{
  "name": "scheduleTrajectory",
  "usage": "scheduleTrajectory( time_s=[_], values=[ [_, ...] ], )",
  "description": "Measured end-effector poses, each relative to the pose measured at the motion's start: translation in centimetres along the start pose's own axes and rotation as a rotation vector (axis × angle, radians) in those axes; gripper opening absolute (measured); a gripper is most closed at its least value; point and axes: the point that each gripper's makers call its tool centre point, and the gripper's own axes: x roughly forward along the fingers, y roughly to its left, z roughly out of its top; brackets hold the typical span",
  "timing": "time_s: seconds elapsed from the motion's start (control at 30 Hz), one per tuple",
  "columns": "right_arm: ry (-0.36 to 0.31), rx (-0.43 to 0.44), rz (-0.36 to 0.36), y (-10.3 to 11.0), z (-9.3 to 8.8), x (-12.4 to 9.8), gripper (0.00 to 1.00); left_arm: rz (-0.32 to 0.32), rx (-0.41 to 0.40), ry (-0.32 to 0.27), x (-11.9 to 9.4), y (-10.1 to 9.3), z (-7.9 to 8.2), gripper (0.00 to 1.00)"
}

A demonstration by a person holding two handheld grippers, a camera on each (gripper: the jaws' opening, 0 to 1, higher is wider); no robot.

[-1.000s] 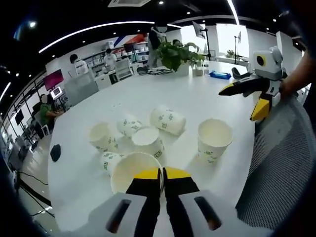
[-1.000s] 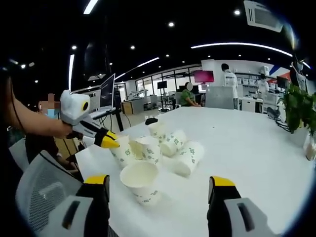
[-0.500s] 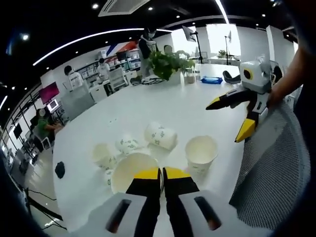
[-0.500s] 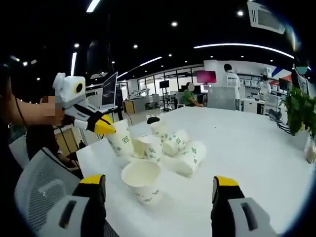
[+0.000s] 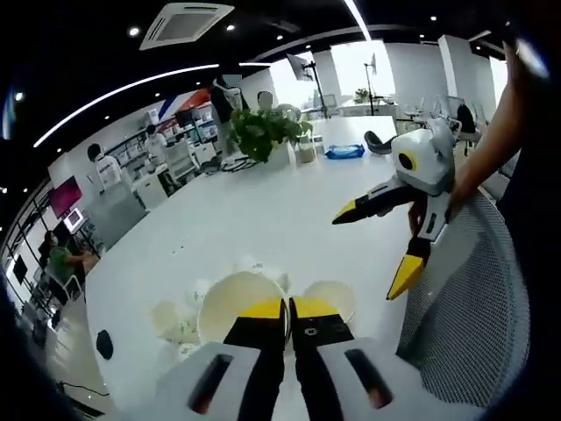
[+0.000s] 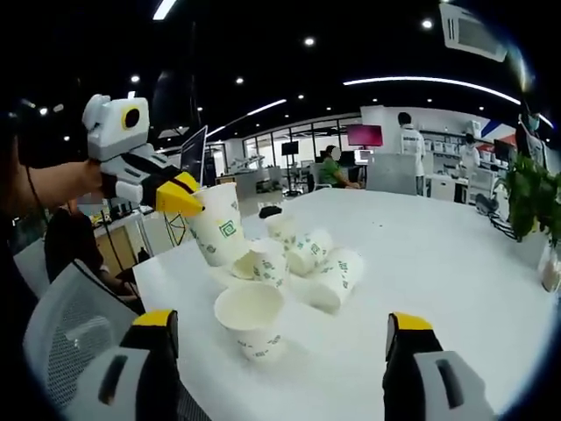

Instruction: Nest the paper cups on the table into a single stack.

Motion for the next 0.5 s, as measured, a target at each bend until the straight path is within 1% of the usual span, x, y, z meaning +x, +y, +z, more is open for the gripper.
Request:
scheduleTrajectory(
  time_s=[0.2, 0.33, 0.5],
  values=[
    [0.005, 0.002, -0.002, -0.2, -0.2, 0.0, 1.0, -0.055, 0.049, -0.002, 1.2, -1.2, 1.0, 0.0],
    [0.007, 0.006, -0.01, -0.3, -0.2, 0.0, 0.99, -0.081, 0.058, 0.003, 2.1, -1.9, 1.1, 0.0],
    [0.01, 0.011, -0.012, -0.4, -0.3, 0.0, 0.98, -0.123, 0.071, 0.015, 3.2, -3.3, 0.9, 0.0]
  ],
)
